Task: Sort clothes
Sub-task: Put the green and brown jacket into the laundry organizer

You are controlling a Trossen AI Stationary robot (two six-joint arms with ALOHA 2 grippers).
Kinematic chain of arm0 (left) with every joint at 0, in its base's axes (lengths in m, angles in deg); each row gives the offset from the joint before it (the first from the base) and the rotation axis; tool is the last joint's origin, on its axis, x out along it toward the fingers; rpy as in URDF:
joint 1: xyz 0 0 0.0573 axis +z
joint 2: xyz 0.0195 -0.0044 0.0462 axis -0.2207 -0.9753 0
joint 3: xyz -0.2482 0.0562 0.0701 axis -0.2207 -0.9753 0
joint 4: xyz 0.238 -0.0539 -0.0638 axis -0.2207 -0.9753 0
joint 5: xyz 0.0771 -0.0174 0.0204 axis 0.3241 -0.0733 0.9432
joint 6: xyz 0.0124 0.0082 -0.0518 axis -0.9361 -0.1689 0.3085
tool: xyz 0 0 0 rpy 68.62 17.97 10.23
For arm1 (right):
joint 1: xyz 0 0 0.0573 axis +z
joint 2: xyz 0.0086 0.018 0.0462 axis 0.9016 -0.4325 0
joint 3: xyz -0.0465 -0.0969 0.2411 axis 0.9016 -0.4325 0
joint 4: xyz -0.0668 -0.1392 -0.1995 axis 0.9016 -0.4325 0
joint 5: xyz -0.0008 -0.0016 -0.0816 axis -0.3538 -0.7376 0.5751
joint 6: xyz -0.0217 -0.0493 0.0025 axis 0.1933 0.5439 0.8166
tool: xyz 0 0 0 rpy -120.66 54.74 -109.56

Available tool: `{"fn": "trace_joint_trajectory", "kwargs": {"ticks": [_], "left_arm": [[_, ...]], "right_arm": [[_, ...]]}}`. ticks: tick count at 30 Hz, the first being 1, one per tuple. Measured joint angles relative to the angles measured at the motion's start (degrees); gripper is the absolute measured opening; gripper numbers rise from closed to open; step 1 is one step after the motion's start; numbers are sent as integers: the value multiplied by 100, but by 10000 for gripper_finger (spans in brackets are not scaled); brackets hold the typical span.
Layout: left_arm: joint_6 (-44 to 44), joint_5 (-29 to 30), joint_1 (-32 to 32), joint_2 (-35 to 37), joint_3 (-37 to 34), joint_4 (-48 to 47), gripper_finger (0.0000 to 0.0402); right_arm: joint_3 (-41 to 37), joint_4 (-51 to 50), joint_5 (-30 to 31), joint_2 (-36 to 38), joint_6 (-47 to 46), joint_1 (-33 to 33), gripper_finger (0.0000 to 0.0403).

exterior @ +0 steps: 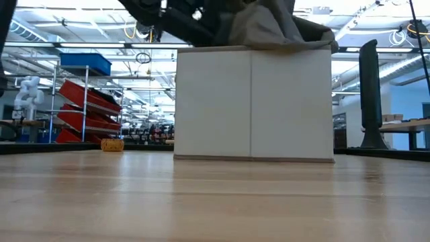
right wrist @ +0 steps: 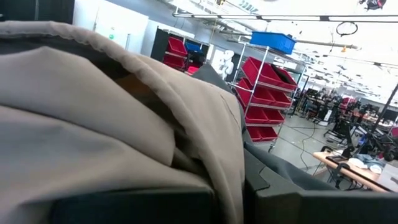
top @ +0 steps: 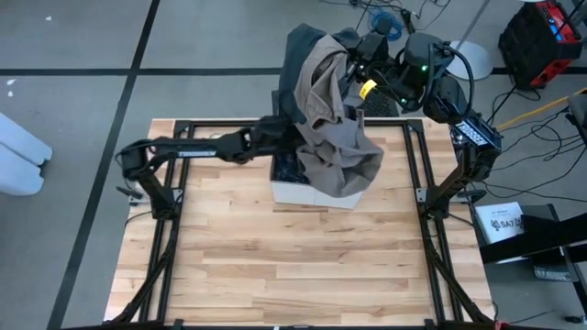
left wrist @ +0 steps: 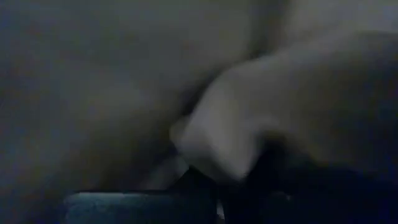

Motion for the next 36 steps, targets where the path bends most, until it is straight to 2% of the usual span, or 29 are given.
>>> {"fn": "trace_joint_trajectory", "kwargs": {"ticks": [4,8,13,16,21,24,30,36], "left_arm": [[-360,329,0,-332,329,-1315,2],[-387,407,0,-591,337,-1915,2],[-375,234,-11,-918,357,-2240,4],[-77,77,-11,-1027,359,-2495,8],[354,-566,-62,-964,346,-2755,10],[213,-645,-184,-799,385,-2855,11],[-855,574,-529,-184,655,-2594,22],[-1360,1452,-814,385,781,-2642,79]], "right_arm": [[0,-139,-3,13,19,0,7],[-1,-275,3,14,28,-16,7],[-4,-357,0,15,-56,-26,7],[-7,-392,0,15,-112,-24,7],[-7,-379,0,15,-156,-24,8],[-7,-343,-5,15,-180,-24,8],[4,-283,-9,39,-199,-24,8],[4,-335,-11,35,-195,-22,8]]}}
